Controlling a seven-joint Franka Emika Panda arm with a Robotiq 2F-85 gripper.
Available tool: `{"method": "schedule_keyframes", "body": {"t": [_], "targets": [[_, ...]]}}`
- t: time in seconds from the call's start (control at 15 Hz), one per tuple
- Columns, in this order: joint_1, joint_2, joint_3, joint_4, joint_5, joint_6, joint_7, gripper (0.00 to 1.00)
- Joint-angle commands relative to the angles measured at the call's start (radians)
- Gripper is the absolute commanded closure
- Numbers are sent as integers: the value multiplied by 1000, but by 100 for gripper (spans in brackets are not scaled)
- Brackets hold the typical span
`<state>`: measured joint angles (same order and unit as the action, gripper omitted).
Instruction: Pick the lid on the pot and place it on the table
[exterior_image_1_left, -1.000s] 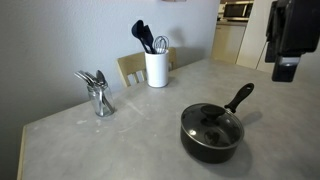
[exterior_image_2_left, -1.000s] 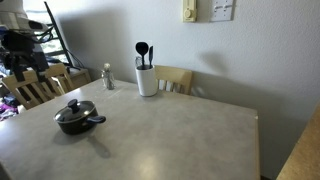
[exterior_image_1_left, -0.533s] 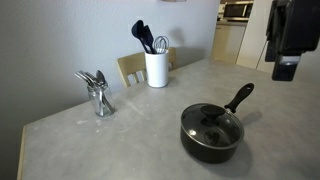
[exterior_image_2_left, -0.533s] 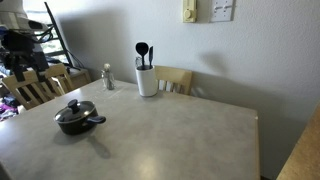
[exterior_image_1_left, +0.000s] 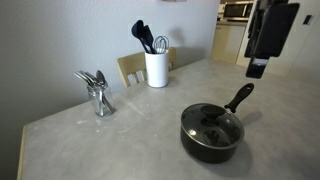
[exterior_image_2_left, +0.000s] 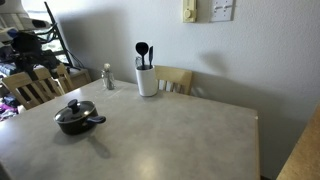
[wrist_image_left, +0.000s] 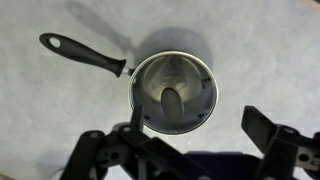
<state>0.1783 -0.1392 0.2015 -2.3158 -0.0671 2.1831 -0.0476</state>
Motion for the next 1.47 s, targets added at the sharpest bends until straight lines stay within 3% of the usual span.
{"method": "schedule_keyframes", "body": {"t": [0.0,0.53,0.87,1.4], "targets": [[-8,27,-10,-57,-70,179,-4,0],[-22,154,-52,-124,-44,402,-31,0],[-16,161,-53,-118,-55,384,-5,0],[-11,285,-47,-61,-78,425,-76,0]]}}
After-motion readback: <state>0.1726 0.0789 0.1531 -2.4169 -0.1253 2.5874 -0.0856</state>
